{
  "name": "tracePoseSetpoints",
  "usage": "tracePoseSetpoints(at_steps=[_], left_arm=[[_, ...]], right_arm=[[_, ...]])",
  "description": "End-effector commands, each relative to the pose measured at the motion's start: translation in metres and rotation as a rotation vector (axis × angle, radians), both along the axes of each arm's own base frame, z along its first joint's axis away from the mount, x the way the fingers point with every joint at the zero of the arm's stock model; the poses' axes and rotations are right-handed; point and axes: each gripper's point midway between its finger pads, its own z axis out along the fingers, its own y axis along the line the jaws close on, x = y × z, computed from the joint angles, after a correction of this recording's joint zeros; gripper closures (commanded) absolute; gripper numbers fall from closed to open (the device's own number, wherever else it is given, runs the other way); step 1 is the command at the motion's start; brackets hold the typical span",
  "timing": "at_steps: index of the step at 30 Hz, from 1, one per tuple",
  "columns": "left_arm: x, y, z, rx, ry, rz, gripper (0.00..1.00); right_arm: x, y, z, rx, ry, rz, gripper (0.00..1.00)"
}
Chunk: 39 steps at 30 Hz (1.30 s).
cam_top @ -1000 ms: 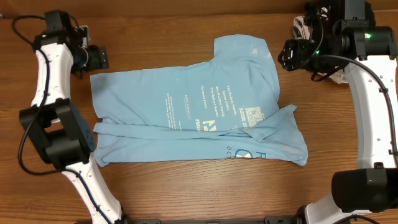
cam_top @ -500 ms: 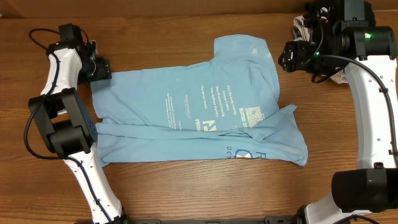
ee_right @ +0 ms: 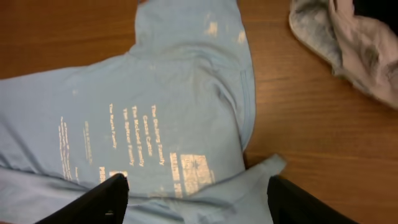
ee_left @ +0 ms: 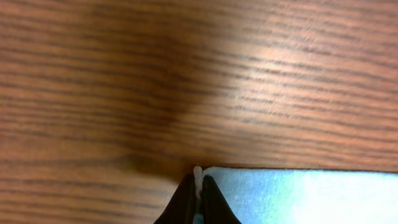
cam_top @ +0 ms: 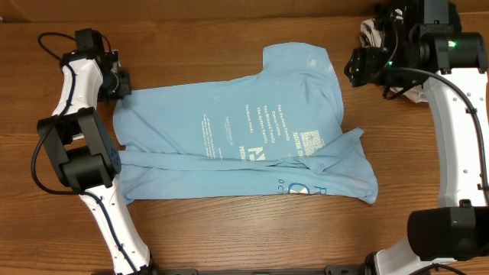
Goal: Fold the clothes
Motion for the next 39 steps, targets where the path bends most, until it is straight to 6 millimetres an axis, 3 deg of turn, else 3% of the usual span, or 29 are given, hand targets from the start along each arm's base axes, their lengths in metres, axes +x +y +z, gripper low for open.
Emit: tracePoseSetpoints(at_steps=[1,4,5,8,14,19,25,31,37,39], left_arm=[[0.004,0.005,0.006,0.02,0.014,0.016,0.96],[0.008,0.001,0.029,0.001,0.008,0.014,0.96],[0.011,-0.003,0.05,-0.013,-0.006,0.006,0.96],[0.015,-0.014,0.08,-0.049,-0.033,-0.013,0.96],[0.018,-0.04,0.119,-0.084,-0.065,-0.035,0.96],[0.021,-0.059,0.121,-0.08,-0.067,-0.07,0.96],[0.022,-0.066,0.121,-0.083,-0.067,-0.063,0.96],[0.025,-0.068,0.121,-0.075,-0.075,-0.068,0.96],[0.025,-0.068,0.121,-0.074,-0.075,-0.068,0.96],[0.024,-0.068,0.121,-0.075,-0.072,-0.068,0.96]], right_arm=[[0.018,-0.002,0.014,-0.018,-0.095,-0.003,0.26],[0.043,-0.004,0.017,-0.032,-0.173,-0.012,0.26],[0.063,-0.004,0.014,-0.031,-0.218,-0.011,0.25],[0.093,0.001,0.001,-0.03,-0.266,-0.002,0.25],[0.155,0.017,-0.059,-0.031,-0.317,0.028,0.2],[0.192,0.02,-0.12,-0.041,-0.328,0.022,0.15],[0.214,0.003,-0.19,-0.128,-0.307,-0.041,0.12],[0.214,0.004,-0.236,-0.133,-0.257,-0.036,0.13],[0.213,0.005,-0.257,-0.13,-0.234,-0.039,0.14],[0.213,0.007,-0.258,-0.119,-0.235,-0.038,0.21]])
